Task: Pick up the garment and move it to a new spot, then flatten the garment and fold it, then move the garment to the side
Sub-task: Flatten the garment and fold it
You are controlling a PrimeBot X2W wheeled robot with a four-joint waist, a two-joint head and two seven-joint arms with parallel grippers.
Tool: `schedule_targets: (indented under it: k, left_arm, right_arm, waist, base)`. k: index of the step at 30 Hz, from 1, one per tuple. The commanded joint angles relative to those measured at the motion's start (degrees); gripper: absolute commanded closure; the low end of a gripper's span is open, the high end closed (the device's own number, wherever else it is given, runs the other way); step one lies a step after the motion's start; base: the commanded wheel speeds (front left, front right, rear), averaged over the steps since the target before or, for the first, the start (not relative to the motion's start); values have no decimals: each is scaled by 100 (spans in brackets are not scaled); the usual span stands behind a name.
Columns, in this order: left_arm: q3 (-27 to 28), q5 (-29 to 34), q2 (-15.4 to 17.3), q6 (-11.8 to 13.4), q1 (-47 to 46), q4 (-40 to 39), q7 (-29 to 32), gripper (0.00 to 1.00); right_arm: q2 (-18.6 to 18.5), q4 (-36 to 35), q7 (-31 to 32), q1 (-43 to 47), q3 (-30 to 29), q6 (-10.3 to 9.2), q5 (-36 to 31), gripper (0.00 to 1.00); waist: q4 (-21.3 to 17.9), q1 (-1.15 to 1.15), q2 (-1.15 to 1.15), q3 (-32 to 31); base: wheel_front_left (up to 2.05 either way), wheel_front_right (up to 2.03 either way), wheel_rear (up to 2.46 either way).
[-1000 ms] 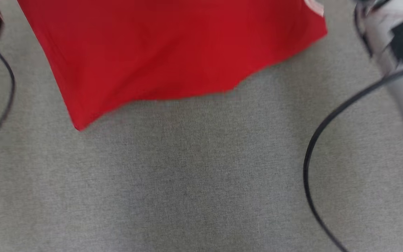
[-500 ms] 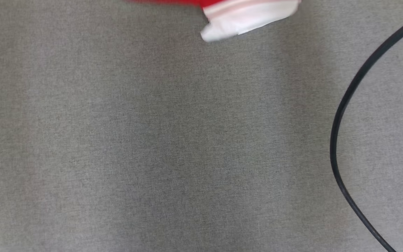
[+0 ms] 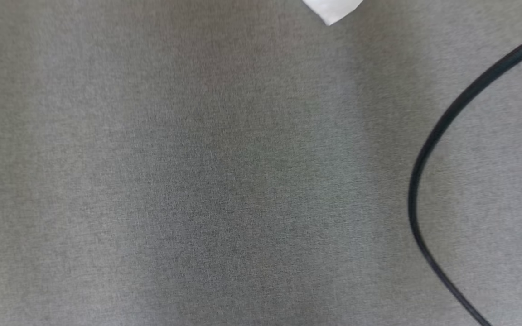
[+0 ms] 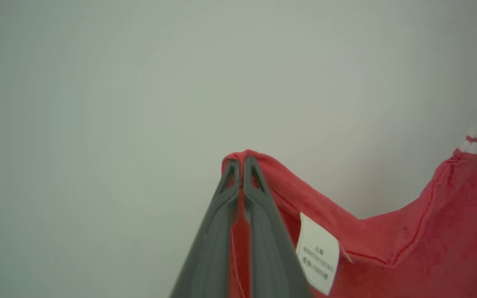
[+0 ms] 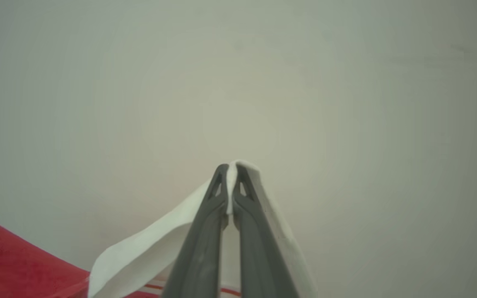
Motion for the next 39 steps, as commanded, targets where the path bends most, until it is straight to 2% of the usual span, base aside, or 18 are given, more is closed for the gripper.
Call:
schedule_targets:
  k: [1, 9, 14, 15, 20, 22, 25, 26, 32, 39]
  left_arm:
    - [-72, -91, 63, 6, 228, -48, -66, 100]
    - [42, -510, 370, 32, 1321, -708, -460, 100]
    - [259, -795, 650, 296, 2467, -1541, -567, 100]
    - [259, -795, 650, 296, 2467, -1541, -567, 100]
    - [500, -1107, 982, 767, 3909, -2602, -602, 100]
    - [689, -1281, 1189, 1101, 5028, -3299, -655, 100]
    - [823, -1412, 1261, 1363, 5823, -3784, -681, 100]
    - [926, -1500, 1270, 1501, 6306, -4046, -702, 100]
    - [1175, -1508, 1112, 1743, 7661, -4655, -739, 100]
    - [1633, -1293, 541, 1689, 8976, -4982, -738, 100]
  right_arm:
    - [-87, -126, -11, 198, 114, 3, 91, 100]
    - [-413, -1098, -123, 1349, 780, 3, 845, 100]
    - [-644, -1740, -176, 2326, 1191, 3, 1320, 100]
    - [-644, -1740, -176, 2326, 1191, 3, 1320, 100]
    - [-946, -2298, -298, 3447, 1378, 3, 1725, 100]
    - [-1167, -2748, -417, 4289, 1384, 3, 1954, 100]
    - [-1301, -3108, -477, 4909, 1314, 3, 2114, 100]
    - [-1408, -3342, -487, 5293, 1240, 3, 2185, 100]
    - [-1607, -3904, -529, 6492, 873, 3, 2277, 100]
    - [-1776, -4423, -534, 7836, 331, 3, 2358, 100]
  waist:
    - [53, 1, 0, 143]
    - [-31, 1, 0, -50]
    - [-131, 1, 0, -368]
    - [-131, 1, 0, -368]
    - [-171, 1, 0, -747]
    - [-263, 1, 0, -1026]
    - [-323, 1, 0, -1208]
    - [-344, 1, 0, -1306]
    - [-341, 1, 0, -1558]
    - [-251, 1, 0, -1756]
  base:
    - [0, 0, 0]
    - [0, 0, 0]
    - [0, 0, 0]
    - [0, 0, 0]
    - [0, 0, 0]
    - [0, 0, 0]
    - [0, 0, 0]
    - [0, 0, 0]
    - [0, 0, 0]
    - [0, 0, 0]
